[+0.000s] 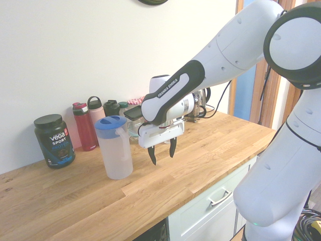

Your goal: Pour me some water

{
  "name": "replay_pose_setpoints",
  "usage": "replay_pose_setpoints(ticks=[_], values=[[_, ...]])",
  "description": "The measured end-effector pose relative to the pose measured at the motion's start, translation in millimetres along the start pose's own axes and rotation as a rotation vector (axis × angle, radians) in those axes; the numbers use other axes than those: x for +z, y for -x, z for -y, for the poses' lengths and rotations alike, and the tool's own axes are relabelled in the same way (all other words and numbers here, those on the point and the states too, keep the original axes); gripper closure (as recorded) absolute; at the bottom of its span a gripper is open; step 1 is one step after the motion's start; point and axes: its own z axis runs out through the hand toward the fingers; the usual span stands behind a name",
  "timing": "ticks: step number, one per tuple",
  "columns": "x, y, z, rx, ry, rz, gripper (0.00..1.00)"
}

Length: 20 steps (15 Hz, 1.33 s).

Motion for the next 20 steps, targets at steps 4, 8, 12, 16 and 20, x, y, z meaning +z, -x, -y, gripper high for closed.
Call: replay_pose_setpoints(ticks=[4,8,12,16,20], values=[[-12,-2,3,-0.005,-0.013,-0.012,0.00],[-98,11,9,-0.028,-0.054,-0.055,0.00],[-172,58,30,-0.041,-0.103,-0.110,0.00],[-184,97,65,-0.061,-0.116,-0.140,0.00],[-159,110,100,-0.089,-0.093,-0.155,0.00]])
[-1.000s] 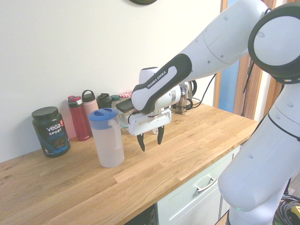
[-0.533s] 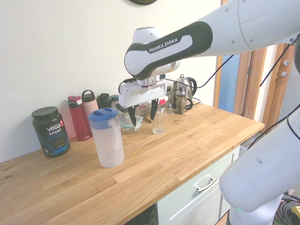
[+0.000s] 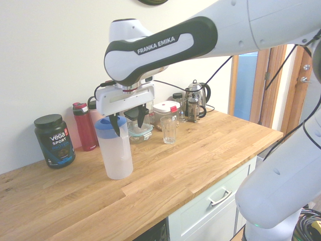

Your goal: Pour me some water

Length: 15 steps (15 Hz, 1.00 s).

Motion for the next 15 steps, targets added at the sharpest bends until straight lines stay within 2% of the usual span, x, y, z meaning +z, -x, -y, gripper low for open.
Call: replay_pose_setpoints(ticks=[4,5,10,15], values=[[36,-9,19,0.014,0.025,-0.007,0.00],[42,-10,21,0.019,0.034,-0.007,1.00],[66,-16,25,0.029,0.052,0.015,1.00],[70,-23,23,0.043,0.047,0.022,1.00]])
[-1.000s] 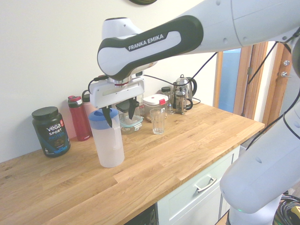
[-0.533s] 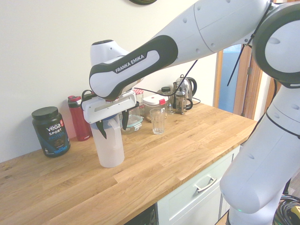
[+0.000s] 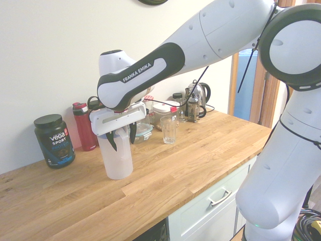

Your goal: Pour me some water

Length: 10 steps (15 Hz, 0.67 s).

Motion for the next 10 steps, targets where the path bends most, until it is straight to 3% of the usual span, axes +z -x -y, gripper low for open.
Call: replay_pose_setpoints(ticks=[10], values=[[-0.1,-2.8,-1.4,0.002,-0.002,0.003,1.00]])
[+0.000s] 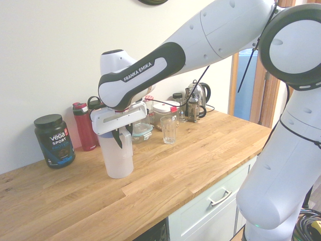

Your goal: Pour me some water

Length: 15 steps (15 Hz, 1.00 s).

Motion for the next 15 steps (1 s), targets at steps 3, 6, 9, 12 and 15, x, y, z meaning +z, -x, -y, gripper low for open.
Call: replay_pose_setpoints(ticks=[3,6,9,12,15], values=[[0,0,0,-0.003,-0.002,0.000,1.00],[0,0,0,-0.006,-0.002,0.001,1.00],[-3,-3,-2,-0.021,-0.007,0.005,1.00],[-32,-10,-15,-0.037,-0.042,0.006,1.00],[-85,-16,-44,-0.058,-0.070,-0.028,1.00]])
